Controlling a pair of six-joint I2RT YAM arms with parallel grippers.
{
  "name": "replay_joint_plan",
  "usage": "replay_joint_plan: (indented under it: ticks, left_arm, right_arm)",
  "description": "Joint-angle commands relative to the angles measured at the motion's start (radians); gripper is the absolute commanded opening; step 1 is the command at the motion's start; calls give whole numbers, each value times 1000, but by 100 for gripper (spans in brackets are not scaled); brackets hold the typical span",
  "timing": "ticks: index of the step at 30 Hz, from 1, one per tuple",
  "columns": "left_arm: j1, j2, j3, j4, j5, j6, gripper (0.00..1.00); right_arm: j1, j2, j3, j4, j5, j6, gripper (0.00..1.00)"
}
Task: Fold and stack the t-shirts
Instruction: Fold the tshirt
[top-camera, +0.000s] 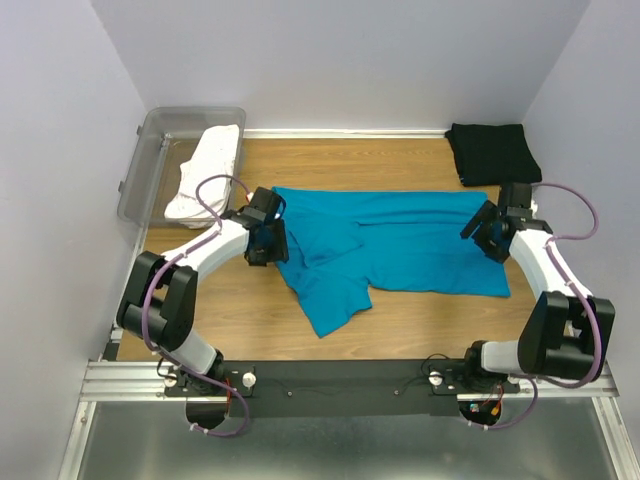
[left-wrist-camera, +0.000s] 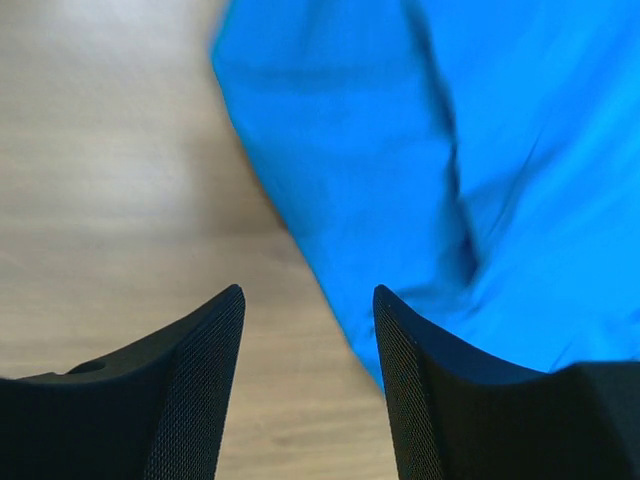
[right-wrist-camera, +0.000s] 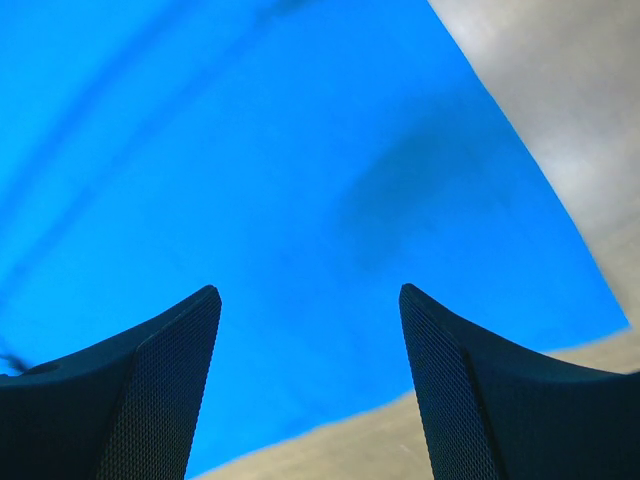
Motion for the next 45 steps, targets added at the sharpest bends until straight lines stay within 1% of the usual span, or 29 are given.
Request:
replay_joint_plan:
  ticks: [1,5,11,19,25,26,29,30,35,36,42,45]
  left_arm:
    - [-50,-36,-53,-10,18,-56,61]
    - [-80,3,-80,21,16,-92,57]
    - [-126,35,-81,21,-13,-138,56]
    - [-153,84,-67,-11,-54,-158,55]
    - [-157,128,-70,-10,-67,-158,51]
    - [-159,132,-72,-11,-67,-156,49]
    - [-162,136,-83,-19,-64,-150,36]
    - [-162,135,-87,-23,-62,-147,26]
    - [-162,103,-96,-34,-79,-129,6]
    - [-160,101,-96,-36,-79,-126,0]
    - [-160,67,-98,-22,-79,-101,0]
    - [-157,50,-101,-7,-61,-75,0]
  right_arm:
    - [-2,-61,-56,-94,67,-48,80]
    - [-2,-68,-90,-98,47,-53,80]
    - [-2,-91,-113,-106,52,-71,80]
    - [-2,-121,-154,-105,46,-71,80]
    - [-2,-129,-162,-106,38,-73,80]
    - [-2,-129,-164,-103,38,-71,80]
    - [-2,-124,-164,-105,44,-70,80]
    - [-2,-124,-165,-105,47,-67,80]
    - [-2,-109,-167,-108,93,-41,80]
    - [0,-106,-168,-108,104,-35,80]
    - [-3,-51,-170,-135,164,5,80]
    - [-5,-16,-167,-151,190,22,77]
